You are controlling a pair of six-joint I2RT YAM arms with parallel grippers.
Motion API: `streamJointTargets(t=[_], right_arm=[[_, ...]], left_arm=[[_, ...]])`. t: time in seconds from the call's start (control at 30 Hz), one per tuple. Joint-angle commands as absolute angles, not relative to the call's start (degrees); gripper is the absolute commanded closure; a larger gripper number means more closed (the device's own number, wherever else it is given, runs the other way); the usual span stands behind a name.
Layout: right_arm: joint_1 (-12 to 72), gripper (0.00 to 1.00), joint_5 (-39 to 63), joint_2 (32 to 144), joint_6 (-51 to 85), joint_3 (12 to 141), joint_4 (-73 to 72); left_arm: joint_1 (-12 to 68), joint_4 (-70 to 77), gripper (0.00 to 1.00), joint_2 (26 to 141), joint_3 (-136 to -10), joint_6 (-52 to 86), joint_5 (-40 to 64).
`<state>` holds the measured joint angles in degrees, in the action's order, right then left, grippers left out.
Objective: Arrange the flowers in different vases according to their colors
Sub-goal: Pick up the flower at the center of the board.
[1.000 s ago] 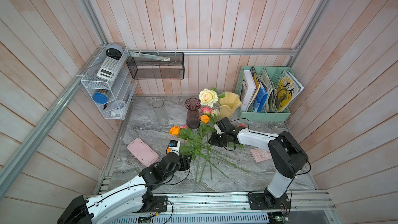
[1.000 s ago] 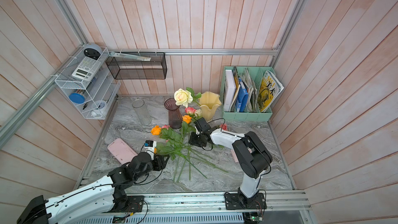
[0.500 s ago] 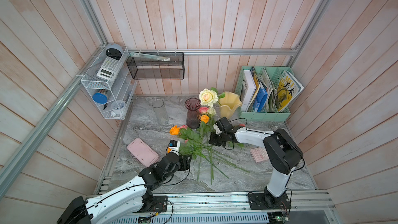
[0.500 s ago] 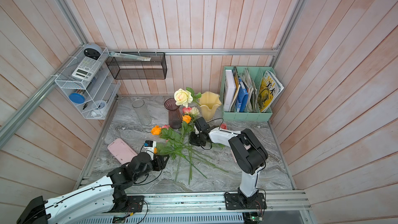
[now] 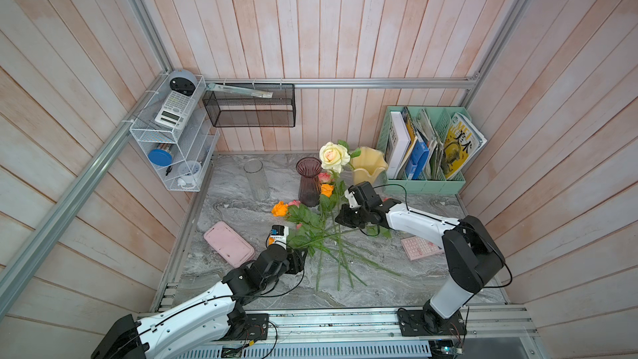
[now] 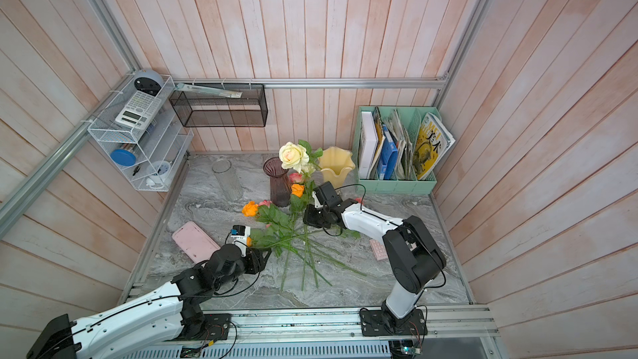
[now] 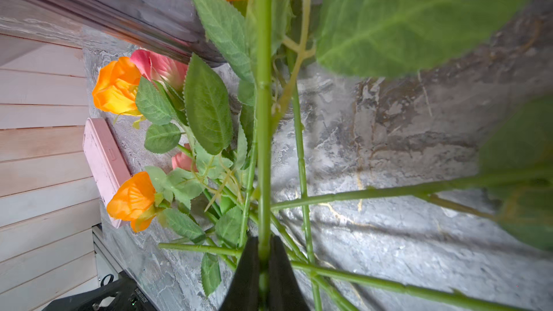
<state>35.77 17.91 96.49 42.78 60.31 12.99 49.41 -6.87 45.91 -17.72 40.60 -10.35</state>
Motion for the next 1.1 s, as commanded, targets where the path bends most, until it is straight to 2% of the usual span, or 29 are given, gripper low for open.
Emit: streamJointTargets(t=[0.0,0.33,0.57,0.8,1.07], right_arm=[[34.8,0.98,17.5,95.3,41.5,60.6,15.4],[31.1,1.00,24.2,93.0,41.0,63.7,17.8],[33.1,1.00,30.1,90.2,41.3,60.8,19.0],[34.7,1.00,28.6,82.0,41.5,56.3,19.4],[35.5,1.00,29.1,80.1,39.5,60.0,24.1]], left_arm=[[49.1,-7.3,0.31,45.7,-17.6,40.5,-10.5],[49.1,-7.6,0.30,45.8,-17.7,40.4,-10.3],[49.1,-6.8,0.30,46.3,-17.6,40.4,-10.3],[49.2,-5.5,0.30,46.9,-17.4,40.6,-9.8],[49.1,-6.2,0.31,46.2,-17.6,40.7,-9.7]])
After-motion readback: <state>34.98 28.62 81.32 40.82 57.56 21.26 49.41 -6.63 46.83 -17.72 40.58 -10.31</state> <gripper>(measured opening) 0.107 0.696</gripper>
